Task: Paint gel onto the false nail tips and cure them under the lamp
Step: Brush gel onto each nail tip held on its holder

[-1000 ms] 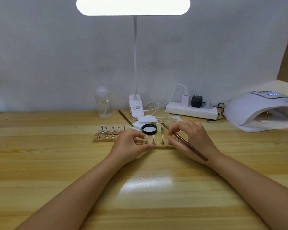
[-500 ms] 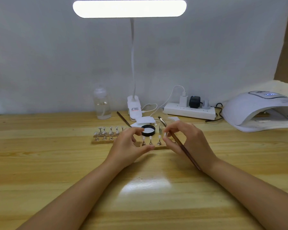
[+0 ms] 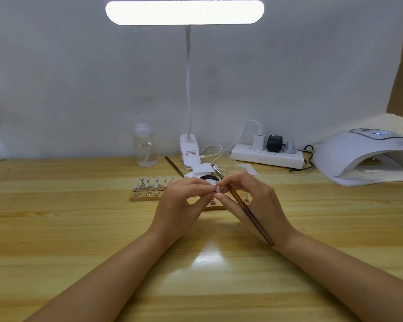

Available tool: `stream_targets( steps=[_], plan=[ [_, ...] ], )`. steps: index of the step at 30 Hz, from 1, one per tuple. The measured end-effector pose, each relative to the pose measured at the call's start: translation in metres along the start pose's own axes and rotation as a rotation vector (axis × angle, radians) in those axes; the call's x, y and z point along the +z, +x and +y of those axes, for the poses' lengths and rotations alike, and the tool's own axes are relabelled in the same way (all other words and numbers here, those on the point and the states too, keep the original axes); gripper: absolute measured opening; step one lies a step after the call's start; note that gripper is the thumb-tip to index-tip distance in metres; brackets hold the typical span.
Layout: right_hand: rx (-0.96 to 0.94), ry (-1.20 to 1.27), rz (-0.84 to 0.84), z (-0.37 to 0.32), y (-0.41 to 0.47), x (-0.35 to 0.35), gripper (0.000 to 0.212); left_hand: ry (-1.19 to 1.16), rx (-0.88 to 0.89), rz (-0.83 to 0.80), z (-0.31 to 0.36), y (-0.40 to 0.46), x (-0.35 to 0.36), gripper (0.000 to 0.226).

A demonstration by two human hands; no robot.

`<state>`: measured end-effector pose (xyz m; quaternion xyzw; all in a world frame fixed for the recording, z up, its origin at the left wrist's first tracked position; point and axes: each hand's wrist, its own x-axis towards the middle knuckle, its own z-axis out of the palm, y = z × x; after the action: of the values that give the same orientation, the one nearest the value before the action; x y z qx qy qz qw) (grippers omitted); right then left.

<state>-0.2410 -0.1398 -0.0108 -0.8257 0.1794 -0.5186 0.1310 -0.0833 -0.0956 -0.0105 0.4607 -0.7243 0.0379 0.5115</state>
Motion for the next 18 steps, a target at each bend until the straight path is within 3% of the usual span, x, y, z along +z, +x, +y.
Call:
stream_targets(
  steps=[5, 9, 14, 18],
  plan=[
    [0.165, 0.020, 0.137, 0.002, 0.010, -0.014, 0.010, 0.008, -0.074, 0.045, 0.000, 0.001, 0.000, 0.009],
    [0.403, 0.092, 0.297, 0.013, 0.027, -0.031, 0.019, -0.059, -0.179, 0.051, -0.001, 0.003, -0.004, 0.012],
    [0.592, -0.088, 0.086, 0.034, 0.043, -0.043, 0.026, -0.066, -0.262, 0.062, 0.000, 0.002, -0.005, 0.013],
    [0.615, -0.145, -0.038, 0.038, 0.057, -0.037, 0.025, -0.081, -0.288, 0.059, 0.000, 0.003, -0.005, 0.015]
  ],
)
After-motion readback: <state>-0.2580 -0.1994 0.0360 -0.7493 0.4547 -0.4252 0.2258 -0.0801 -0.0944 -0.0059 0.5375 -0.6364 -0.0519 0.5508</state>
